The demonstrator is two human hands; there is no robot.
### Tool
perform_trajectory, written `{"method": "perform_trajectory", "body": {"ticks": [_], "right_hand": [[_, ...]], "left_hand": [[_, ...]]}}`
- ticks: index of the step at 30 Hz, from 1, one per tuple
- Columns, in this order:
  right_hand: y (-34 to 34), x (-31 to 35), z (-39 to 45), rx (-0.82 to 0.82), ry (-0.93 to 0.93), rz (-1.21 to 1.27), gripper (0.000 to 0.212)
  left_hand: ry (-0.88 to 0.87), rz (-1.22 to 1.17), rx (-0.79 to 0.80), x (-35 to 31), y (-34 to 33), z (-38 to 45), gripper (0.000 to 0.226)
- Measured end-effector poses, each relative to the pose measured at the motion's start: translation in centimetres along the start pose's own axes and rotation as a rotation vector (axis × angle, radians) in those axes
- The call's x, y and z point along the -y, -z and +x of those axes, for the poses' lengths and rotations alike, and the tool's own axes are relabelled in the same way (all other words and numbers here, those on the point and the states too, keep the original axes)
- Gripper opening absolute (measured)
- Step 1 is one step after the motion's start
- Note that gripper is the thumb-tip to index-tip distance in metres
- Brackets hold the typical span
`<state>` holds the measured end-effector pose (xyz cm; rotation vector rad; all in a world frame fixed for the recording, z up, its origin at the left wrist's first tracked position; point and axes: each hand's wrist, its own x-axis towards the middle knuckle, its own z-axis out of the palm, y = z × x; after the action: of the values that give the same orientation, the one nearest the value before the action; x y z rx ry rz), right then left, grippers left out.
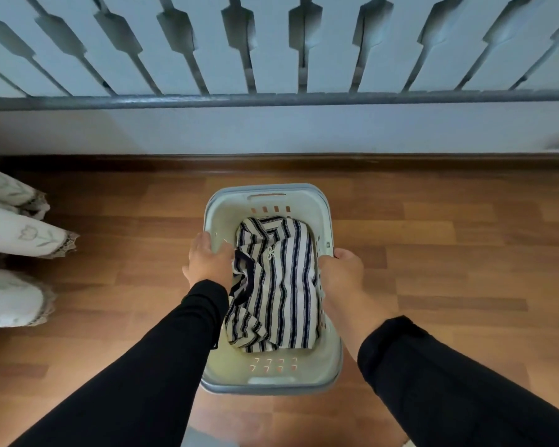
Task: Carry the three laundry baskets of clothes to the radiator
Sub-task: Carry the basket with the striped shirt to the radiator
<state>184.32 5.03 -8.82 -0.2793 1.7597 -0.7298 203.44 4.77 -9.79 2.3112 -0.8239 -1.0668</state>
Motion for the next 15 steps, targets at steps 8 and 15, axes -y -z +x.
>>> {"method": "perform_trajectory", "body": {"ticks": [8,15], "right_hand": [[-0.1,-1.5,1.0,-0.046,0.018,-0.025,0.035],[-0.6,-2.2,1.2,-0.057,0.032,-0.055,0.04]], "left_hand": [[-0.054,0.13,-0.016,1.3,-0.6,0.5,0.069],[-0.056,0.162,-0.026,1.3,-0.9,1.0,0.07]]}}
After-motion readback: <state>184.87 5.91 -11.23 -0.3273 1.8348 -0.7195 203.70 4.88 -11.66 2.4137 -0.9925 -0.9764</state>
